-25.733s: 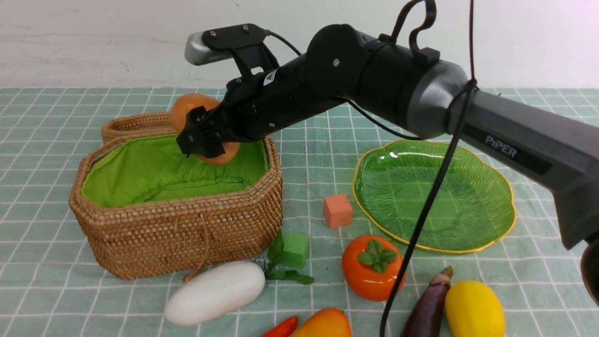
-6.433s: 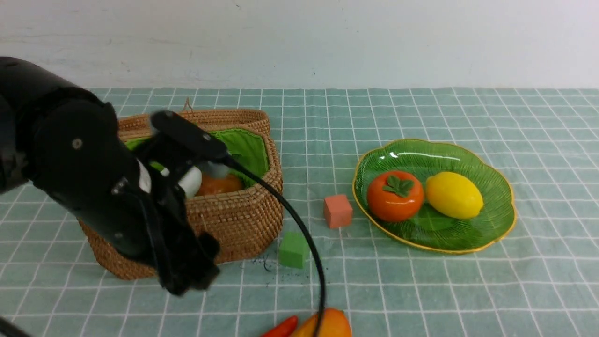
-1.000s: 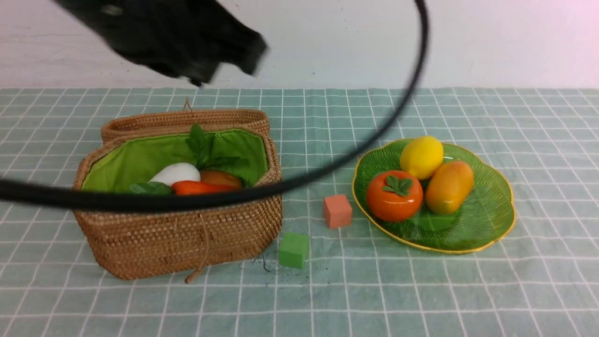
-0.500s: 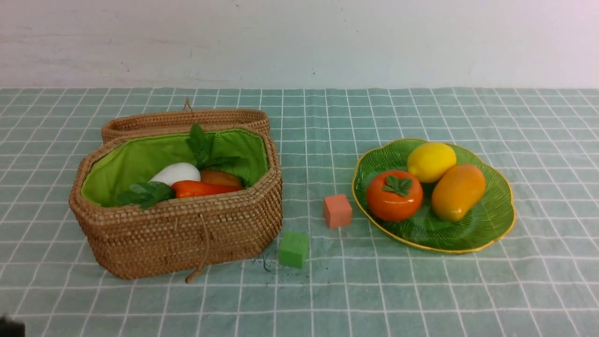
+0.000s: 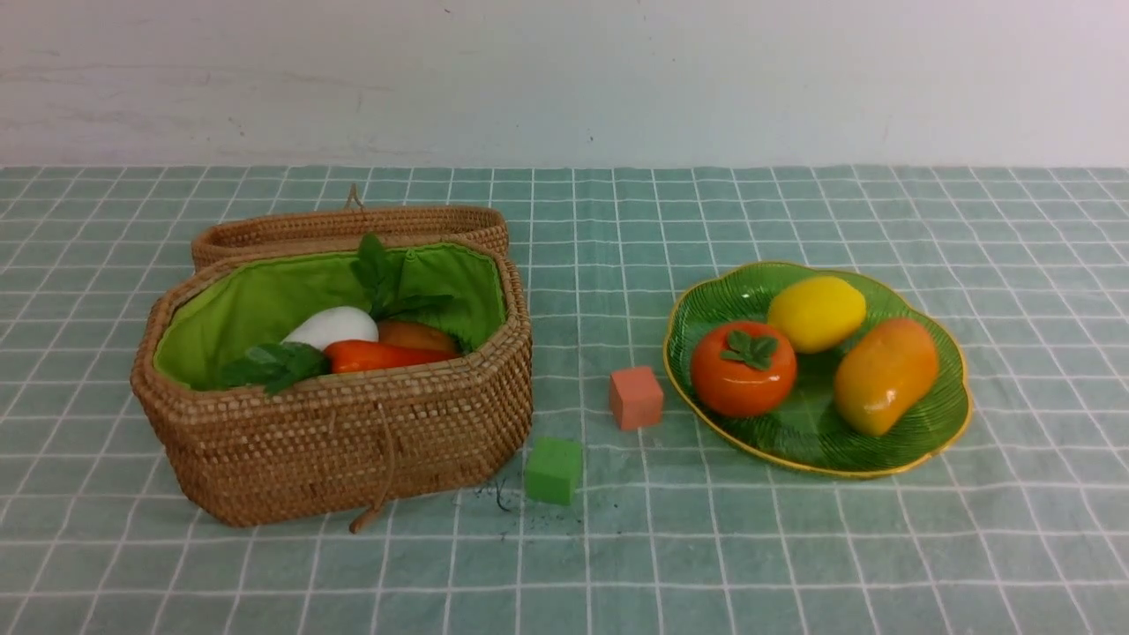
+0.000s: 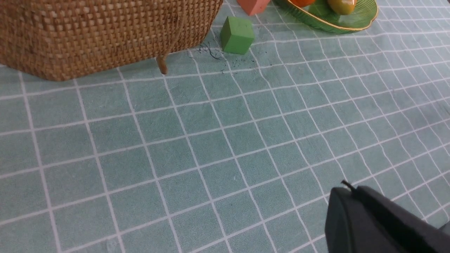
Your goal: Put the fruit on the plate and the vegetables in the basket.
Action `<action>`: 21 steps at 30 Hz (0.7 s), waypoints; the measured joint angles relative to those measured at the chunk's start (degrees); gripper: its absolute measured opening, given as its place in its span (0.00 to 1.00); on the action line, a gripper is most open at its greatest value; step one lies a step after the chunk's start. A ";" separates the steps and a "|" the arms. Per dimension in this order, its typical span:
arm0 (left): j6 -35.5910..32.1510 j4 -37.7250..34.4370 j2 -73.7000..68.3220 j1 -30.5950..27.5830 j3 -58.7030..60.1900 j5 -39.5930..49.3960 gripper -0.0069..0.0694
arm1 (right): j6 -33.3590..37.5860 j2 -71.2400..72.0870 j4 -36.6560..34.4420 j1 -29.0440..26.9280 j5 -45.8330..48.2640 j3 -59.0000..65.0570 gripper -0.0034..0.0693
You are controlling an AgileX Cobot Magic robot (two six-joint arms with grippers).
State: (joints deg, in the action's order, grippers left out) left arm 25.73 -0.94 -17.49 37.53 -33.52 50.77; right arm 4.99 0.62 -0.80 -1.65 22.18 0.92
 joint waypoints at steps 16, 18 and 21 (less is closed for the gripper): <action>-3.23 11.26 1.63 -6.46 1.40 -12.39 0.07 | 0.00 0.00 0.00 0.00 0.00 0.00 0.38; -8.87 10.39 4.30 -14.54 3.66 -17.64 0.07 | 0.00 0.00 0.00 0.00 0.00 0.00 0.38; -12.86 8.09 6.42 -20.78 6.51 -22.36 0.07 | 0.00 0.00 0.00 0.00 0.00 0.00 0.38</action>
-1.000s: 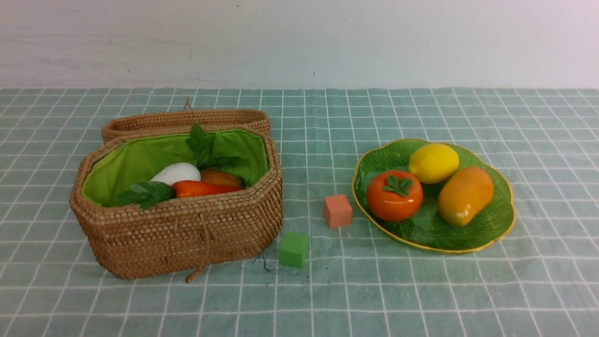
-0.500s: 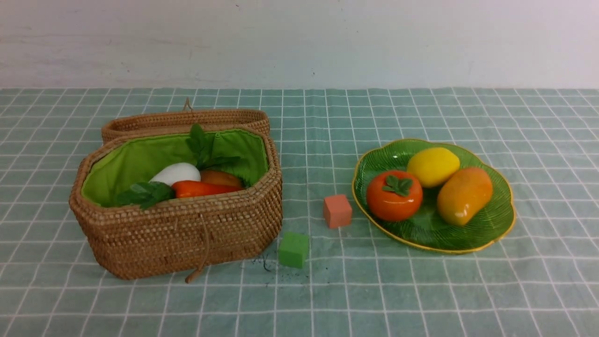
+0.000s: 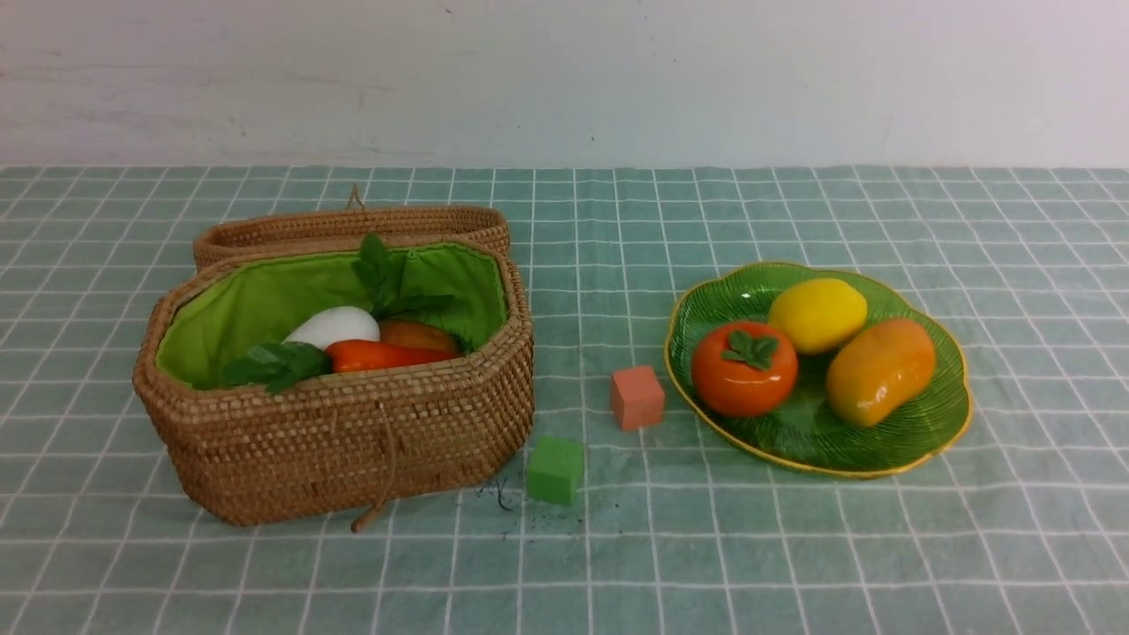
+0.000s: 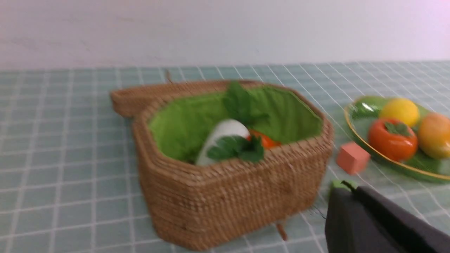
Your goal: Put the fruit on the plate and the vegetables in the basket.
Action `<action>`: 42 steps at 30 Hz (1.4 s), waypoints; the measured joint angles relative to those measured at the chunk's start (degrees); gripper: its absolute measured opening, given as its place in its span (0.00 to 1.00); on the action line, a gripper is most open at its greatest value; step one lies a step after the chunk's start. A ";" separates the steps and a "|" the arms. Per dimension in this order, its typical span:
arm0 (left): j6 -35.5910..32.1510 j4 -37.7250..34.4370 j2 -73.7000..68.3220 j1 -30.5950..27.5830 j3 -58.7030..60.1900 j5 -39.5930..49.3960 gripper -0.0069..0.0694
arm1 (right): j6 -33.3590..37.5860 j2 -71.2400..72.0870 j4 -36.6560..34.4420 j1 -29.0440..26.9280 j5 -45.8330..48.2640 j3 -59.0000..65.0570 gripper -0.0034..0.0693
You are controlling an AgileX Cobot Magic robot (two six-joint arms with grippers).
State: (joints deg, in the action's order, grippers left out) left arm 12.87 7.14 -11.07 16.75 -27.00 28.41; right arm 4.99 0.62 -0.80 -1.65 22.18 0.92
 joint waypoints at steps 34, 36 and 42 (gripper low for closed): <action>-3.72 -7.14 11.60 -17.14 28.66 -6.50 0.10 | 0.00 0.00 0.00 0.00 0.02 0.00 0.38; -3.72 -7.14 11.60 -17.14 28.66 -6.50 0.10 | 0.00 0.00 0.00 0.00 0.02 0.00 0.38; -3.72 -7.14 11.60 -17.14 28.66 -6.50 0.11 | 0.00 0.00 0.00 0.00 0.02 0.00 0.38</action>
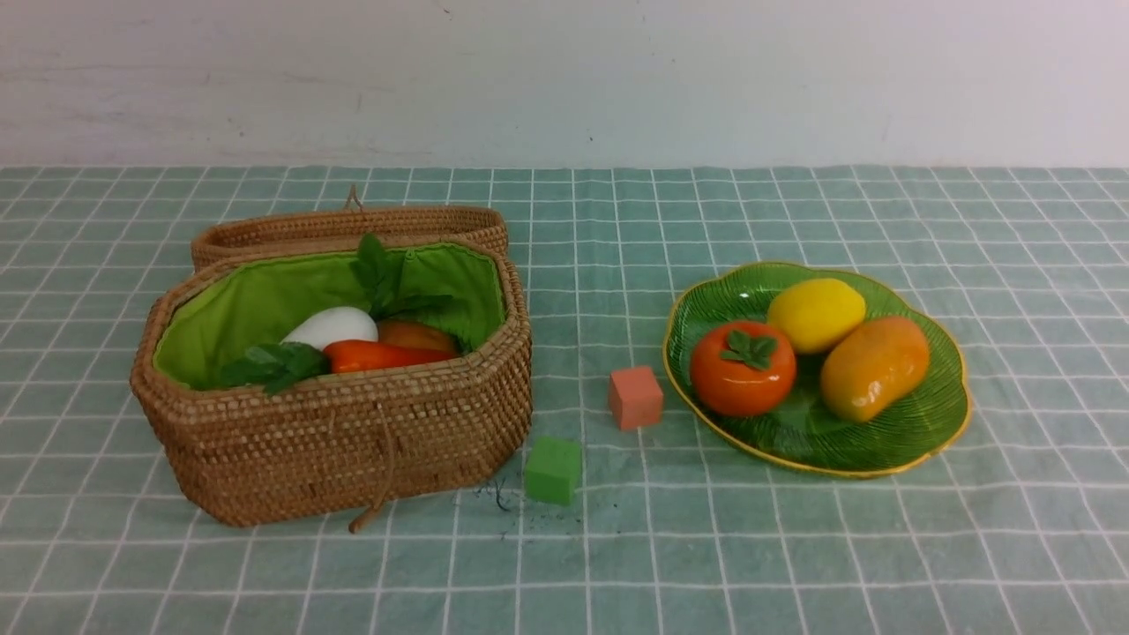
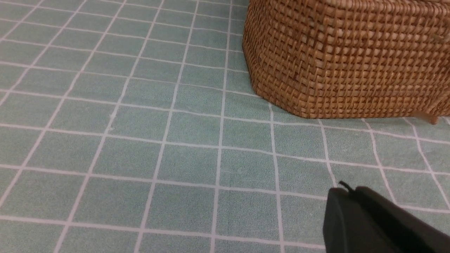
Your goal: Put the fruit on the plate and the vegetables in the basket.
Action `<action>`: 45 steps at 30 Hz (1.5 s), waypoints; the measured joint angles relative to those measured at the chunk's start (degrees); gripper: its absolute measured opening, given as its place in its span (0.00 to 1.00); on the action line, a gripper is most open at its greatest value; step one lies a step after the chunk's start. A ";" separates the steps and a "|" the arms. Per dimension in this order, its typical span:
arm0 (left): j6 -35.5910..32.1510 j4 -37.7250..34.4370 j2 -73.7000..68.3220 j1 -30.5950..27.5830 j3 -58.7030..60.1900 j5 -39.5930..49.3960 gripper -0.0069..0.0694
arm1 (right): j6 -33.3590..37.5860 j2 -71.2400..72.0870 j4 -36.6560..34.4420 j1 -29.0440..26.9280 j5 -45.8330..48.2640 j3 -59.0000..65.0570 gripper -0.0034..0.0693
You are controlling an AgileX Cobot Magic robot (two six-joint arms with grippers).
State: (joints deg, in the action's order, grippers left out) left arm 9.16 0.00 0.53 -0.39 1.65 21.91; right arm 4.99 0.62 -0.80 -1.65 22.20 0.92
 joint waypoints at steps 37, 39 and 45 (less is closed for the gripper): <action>0.00 0.00 0.00 0.00 0.00 0.00 0.15 | 0.00 0.00 0.00 0.00 0.00 0.00 0.38; 0.00 0.00 0.00 0.00 0.00 0.00 0.16 | 0.00 0.00 0.00 0.00 0.00 0.00 0.38; 0.00 0.00 0.00 0.00 0.00 0.00 0.17 | 0.00 0.00 0.00 0.00 0.00 0.00 0.38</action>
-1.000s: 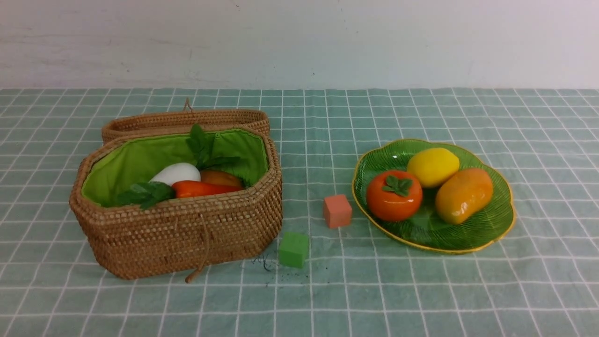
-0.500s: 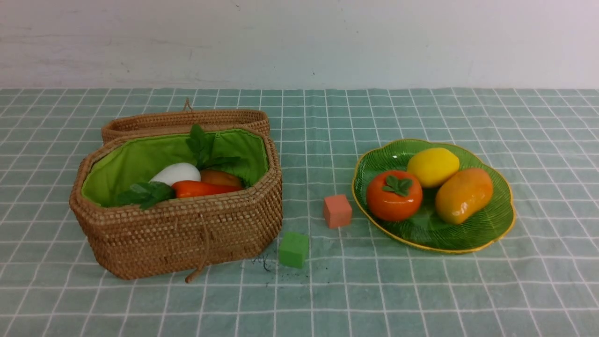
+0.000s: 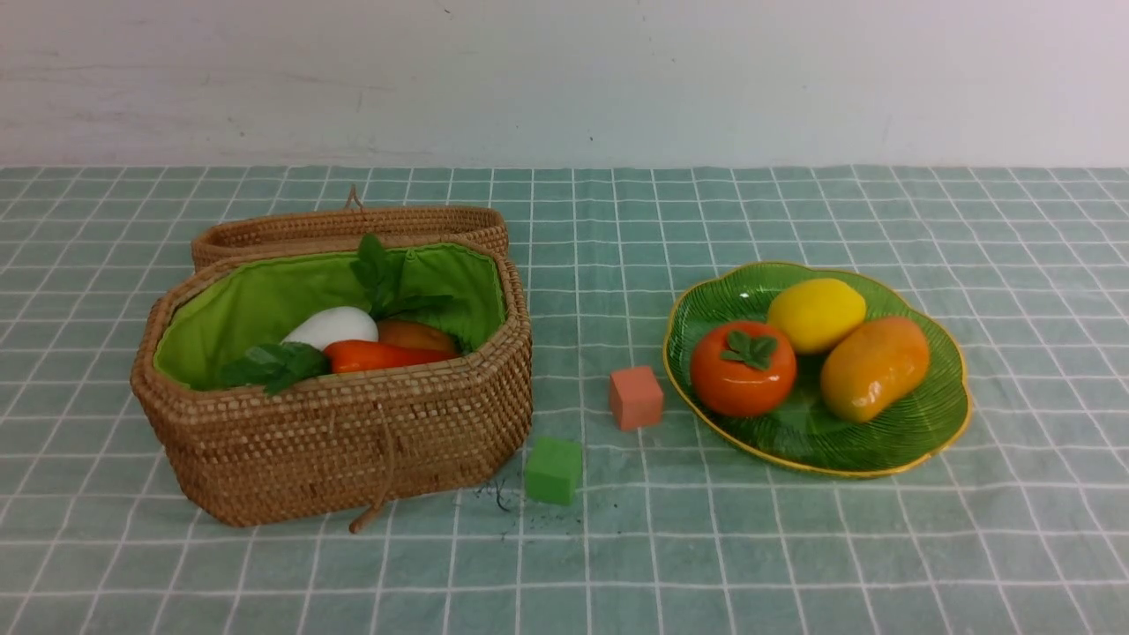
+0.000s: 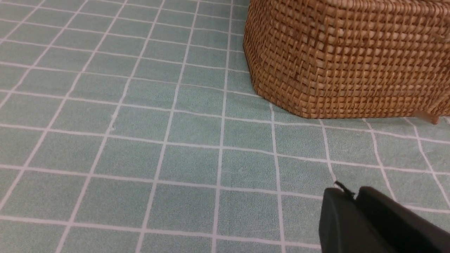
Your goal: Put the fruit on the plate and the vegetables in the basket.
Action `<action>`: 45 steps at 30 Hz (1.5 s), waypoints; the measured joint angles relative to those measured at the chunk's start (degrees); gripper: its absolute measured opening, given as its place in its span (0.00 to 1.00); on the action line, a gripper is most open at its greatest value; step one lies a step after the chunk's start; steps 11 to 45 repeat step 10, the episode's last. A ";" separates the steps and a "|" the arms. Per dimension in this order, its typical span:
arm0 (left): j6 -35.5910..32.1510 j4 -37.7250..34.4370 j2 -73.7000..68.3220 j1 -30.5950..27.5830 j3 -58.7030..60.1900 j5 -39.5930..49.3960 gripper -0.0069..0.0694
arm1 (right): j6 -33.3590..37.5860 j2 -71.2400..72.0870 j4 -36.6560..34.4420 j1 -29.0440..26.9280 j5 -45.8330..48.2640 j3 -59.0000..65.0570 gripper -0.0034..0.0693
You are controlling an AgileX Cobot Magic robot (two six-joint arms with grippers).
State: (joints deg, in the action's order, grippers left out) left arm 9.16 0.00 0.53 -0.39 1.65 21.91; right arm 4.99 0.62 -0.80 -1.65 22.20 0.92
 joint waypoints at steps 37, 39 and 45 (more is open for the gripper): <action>0.00 0.00 0.00 0.00 0.00 0.00 0.18 | 0.00 0.00 0.00 0.00 0.00 0.00 0.38; 0.00 0.00 0.00 0.00 0.00 0.00 0.18 | 0.00 0.00 0.00 0.00 0.00 0.00 0.38; 0.00 0.00 0.00 0.00 0.00 0.00 0.18 | 0.00 0.00 0.00 0.00 0.00 0.00 0.38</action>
